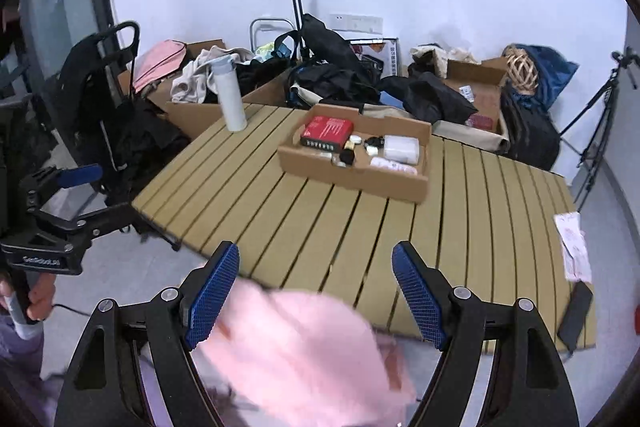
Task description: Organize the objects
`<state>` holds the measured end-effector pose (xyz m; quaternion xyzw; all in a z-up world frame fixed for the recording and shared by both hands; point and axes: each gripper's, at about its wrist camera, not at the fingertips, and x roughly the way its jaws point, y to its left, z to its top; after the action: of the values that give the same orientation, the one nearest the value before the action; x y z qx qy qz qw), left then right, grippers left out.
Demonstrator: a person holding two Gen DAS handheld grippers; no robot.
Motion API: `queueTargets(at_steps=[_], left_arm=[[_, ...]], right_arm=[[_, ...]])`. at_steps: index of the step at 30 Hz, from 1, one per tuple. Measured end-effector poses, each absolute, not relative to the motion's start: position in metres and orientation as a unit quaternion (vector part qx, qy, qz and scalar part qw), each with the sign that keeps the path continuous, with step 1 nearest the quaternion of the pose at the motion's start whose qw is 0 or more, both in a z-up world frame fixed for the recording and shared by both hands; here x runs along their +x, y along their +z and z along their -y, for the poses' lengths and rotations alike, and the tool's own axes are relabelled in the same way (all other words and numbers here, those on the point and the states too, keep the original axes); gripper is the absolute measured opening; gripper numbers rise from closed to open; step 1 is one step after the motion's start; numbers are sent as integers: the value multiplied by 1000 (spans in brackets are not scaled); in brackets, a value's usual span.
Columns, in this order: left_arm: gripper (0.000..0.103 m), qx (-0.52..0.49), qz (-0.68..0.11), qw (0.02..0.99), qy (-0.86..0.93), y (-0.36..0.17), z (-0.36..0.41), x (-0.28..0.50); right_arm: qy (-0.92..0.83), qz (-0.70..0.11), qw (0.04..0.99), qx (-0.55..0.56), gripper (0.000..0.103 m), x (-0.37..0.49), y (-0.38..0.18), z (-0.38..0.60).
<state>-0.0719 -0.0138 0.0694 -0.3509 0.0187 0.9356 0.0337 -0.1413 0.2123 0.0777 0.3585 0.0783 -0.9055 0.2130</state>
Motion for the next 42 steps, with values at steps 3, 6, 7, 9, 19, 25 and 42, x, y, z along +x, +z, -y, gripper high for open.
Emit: queueTargets(at_steps=[3, 6, 7, 9, 19, 25, 42], left_arm=[[103, -310, -16, 22, 950, 67, 13, -19], [103, -272, -14, -3, 962, 56, 9, 31], [103, -269, -20, -9, 963, 51, 7, 40], [103, -280, -39, -11, 959, 42, 2, 46], [103, -307, -1, -9, 952, 33, 8, 40], [103, -300, -2, -10, 954, 33, 8, 45], [103, -298, -13, -11, 954, 31, 4, 49]], right_arm=[[-918, -68, 200, 337, 82, -81, 59, -211], [-926, -19, 190, 327, 82, -31, 38, -214], [-925, -14, 199, 324, 82, -17, 30, -213], [-922, -49, 189, 333, 82, -6, 21, -207], [-925, -63, 193, 322, 82, 7, 16, -194], [-926, -48, 196, 320, 82, 11, 16, -197], [-929, -34, 180, 322, 82, 8, 17, -204]])
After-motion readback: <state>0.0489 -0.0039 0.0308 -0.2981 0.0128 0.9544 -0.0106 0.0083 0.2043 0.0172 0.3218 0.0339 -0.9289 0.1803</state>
